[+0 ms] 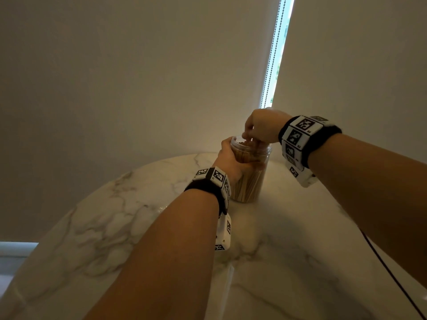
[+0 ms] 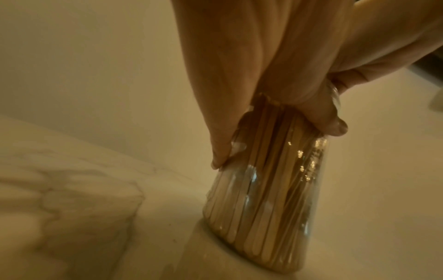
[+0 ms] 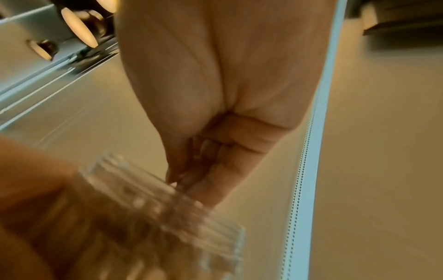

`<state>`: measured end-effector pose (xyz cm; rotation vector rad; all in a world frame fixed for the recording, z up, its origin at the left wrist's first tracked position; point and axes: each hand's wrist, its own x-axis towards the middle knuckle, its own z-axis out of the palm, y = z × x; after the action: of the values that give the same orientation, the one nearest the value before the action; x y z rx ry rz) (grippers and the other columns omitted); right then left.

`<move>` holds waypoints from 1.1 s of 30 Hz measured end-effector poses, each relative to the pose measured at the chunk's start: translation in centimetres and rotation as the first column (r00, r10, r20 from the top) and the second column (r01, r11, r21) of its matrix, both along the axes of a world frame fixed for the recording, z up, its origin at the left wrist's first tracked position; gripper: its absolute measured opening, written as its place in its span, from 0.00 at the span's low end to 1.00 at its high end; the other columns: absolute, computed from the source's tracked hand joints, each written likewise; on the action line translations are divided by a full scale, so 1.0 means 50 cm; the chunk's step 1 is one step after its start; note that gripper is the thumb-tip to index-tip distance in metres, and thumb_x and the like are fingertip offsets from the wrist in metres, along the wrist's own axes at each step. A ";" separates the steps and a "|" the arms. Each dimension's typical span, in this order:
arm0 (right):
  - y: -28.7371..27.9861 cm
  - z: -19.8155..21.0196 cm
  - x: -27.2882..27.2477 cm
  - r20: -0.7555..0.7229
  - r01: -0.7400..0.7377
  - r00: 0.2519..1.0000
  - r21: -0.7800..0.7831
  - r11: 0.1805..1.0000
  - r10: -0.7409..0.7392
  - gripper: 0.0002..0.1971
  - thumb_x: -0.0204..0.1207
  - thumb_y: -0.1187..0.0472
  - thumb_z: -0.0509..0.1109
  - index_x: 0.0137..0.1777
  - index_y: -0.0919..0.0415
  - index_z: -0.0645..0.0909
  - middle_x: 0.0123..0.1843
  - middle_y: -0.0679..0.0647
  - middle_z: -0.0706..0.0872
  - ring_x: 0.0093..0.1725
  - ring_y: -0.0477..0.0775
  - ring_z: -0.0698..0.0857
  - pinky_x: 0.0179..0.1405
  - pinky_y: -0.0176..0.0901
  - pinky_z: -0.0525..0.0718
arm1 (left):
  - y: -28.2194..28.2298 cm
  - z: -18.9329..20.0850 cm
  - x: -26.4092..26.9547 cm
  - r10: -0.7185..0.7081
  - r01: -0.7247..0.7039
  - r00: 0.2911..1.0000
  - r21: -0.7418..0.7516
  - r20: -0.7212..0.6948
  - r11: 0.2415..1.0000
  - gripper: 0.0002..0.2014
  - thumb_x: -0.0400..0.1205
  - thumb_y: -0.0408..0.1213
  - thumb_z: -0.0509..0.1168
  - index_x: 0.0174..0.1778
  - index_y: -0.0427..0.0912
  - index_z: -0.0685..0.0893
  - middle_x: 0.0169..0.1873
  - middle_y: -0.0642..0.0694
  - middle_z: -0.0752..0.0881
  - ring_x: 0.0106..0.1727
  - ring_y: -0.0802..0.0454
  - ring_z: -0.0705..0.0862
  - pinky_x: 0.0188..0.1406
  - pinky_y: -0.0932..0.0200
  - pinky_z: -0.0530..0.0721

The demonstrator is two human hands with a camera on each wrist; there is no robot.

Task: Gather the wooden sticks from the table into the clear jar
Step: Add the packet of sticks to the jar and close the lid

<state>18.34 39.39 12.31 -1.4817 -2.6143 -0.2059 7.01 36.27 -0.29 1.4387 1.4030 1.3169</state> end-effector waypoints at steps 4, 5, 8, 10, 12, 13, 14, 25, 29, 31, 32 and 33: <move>-0.006 -0.003 -0.005 0.115 -0.014 0.993 -0.002 1.000 0.014 0.09 0.82 0.59 0.69 0.57 0.51 0.90 0.54 0.46 0.87 0.56 0.51 0.83 0.54 0.41 0.80 | -0.001 0.003 -0.001 -0.009 0.009 1.000 -0.013 -0.011 1.000 0.63 0.57 0.50 0.85 0.83 0.57 0.52 0.70 0.44 0.79 0.69 0.43 0.81 0.69 0.40 0.81; -0.009 -0.001 -0.005 0.122 -0.002 0.993 0.004 1.000 0.002 0.09 0.82 0.60 0.69 0.57 0.51 0.90 0.54 0.47 0.86 0.54 0.50 0.82 0.52 0.41 0.79 | -0.002 0.002 0.000 -0.007 0.007 1.000 -0.016 -0.019 1.000 0.63 0.56 0.51 0.85 0.83 0.57 0.52 0.70 0.44 0.79 0.69 0.43 0.81 0.69 0.40 0.81; -0.007 0.007 -0.009 -0.002 -0.007 1.000 0.008 1.000 0.007 0.07 0.80 0.55 0.73 0.52 0.55 0.90 0.47 0.49 0.88 0.48 0.50 0.84 0.47 0.42 0.80 | -0.002 -0.001 -0.002 0.004 -0.005 0.999 -0.007 -0.033 1.000 0.62 0.60 0.50 0.85 0.84 0.55 0.52 0.70 0.45 0.79 0.69 0.43 0.81 0.69 0.42 0.81; -0.009 0.001 -0.011 -0.017 -0.006 1.000 -0.006 1.000 0.006 0.05 0.80 0.60 0.73 0.52 0.54 0.90 0.48 0.48 0.87 0.49 0.50 0.84 0.46 0.41 0.79 | -0.002 -0.001 -0.002 0.005 -0.005 1.000 -0.011 -0.027 1.000 0.61 0.62 0.48 0.85 0.84 0.55 0.51 0.71 0.44 0.79 0.69 0.43 0.80 0.70 0.42 0.80; -0.007 -0.014 -0.008 -0.034 0.002 0.999 -0.053 0.999 -0.004 0.09 0.81 0.64 0.69 0.54 0.53 0.90 0.49 0.47 0.84 0.50 0.50 0.81 0.46 0.41 0.76 | -0.004 0.001 -0.001 0.011 -0.011 0.999 -0.018 -0.036 1.000 0.61 0.62 0.48 0.85 0.84 0.56 0.51 0.71 0.44 0.78 0.69 0.43 0.80 0.70 0.41 0.80; -0.005 -0.020 -0.004 -0.063 -0.001 0.998 -0.076 0.997 -0.003 0.10 0.81 0.64 0.68 0.54 0.52 0.90 0.48 0.46 0.83 0.50 0.49 0.80 0.46 0.41 0.76 | -0.006 0.002 0.001 0.012 -0.013 0.999 -0.017 -0.040 1.000 0.61 0.61 0.49 0.85 0.84 0.57 0.51 0.71 0.44 0.78 0.69 0.43 0.80 0.69 0.41 0.80; -0.005 -0.024 -0.001 -0.091 -0.009 0.996 -0.075 0.997 0.002 0.10 0.81 0.64 0.68 0.53 0.52 0.90 0.48 0.45 0.84 0.50 0.49 0.80 0.47 0.40 0.76 | -0.006 0.003 0.002 0.012 -0.012 0.999 -0.016 -0.041 1.000 0.62 0.60 0.50 0.85 0.84 0.57 0.51 0.71 0.44 0.78 0.69 0.42 0.80 0.69 0.40 0.80; 0.001 -0.020 -0.011 -0.138 -0.063 0.989 -0.129 0.990 0.045 0.11 0.82 0.54 0.71 0.58 0.55 0.89 0.53 0.47 0.83 0.53 0.50 0.78 0.51 0.41 0.73 | -0.014 0.004 0.008 0.064 -0.063 0.995 0.007 -0.082 0.998 0.58 0.65 0.48 0.84 0.84 0.53 0.53 0.70 0.45 0.77 0.69 0.44 0.79 0.67 0.42 0.82; 0.002 -0.022 -0.001 -0.124 -0.100 0.989 -0.135 0.986 0.084 0.11 0.82 0.51 0.70 0.59 0.52 0.89 0.57 0.48 0.87 0.55 0.50 0.81 0.53 0.41 0.74 | -0.016 0.006 0.008 0.060 -0.060 0.996 0.006 -0.062 0.998 0.58 0.64 0.48 0.85 0.84 0.53 0.53 0.69 0.46 0.78 0.68 0.45 0.80 0.66 0.44 0.82; -0.009 -0.029 0.016 -0.197 -0.105 0.976 -0.063 0.993 0.090 0.12 0.84 0.54 0.67 0.60 0.52 0.89 0.58 0.48 0.88 0.54 0.49 0.81 0.53 0.39 0.74 | -0.019 0.006 0.009 0.049 -0.049 0.999 -0.001 -0.017 0.999 0.58 0.64 0.45 0.85 0.84 0.52 0.53 0.69 0.45 0.79 0.69 0.45 0.80 0.67 0.47 0.82; -0.018 -0.031 0.031 -0.275 -0.094 0.957 -0.005 0.996 0.089 0.11 0.84 0.55 0.66 0.60 0.53 0.89 0.57 0.49 0.89 0.53 0.48 0.82 0.52 0.38 0.75 | -0.020 0.005 0.011 0.045 -0.045 0.999 0.007 0.013 0.999 0.58 0.65 0.43 0.85 0.84 0.50 0.53 0.70 0.45 0.79 0.70 0.45 0.80 0.67 0.49 0.81; -0.030 -0.031 0.048 -0.356 -0.079 0.929 0.064 0.995 0.096 0.11 0.85 0.56 0.65 0.59 0.54 0.89 0.56 0.49 0.90 0.52 0.48 0.83 0.50 0.37 0.75 | -0.023 0.007 0.014 0.048 -0.049 0.999 0.016 0.024 0.999 0.58 0.65 0.42 0.85 0.84 0.48 0.54 0.70 0.45 0.79 0.71 0.45 0.79 0.66 0.53 0.81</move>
<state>20.73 37.87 10.76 -1.2455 -2.3550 0.0126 7.71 35.10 0.07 1.4038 1.4228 1.3746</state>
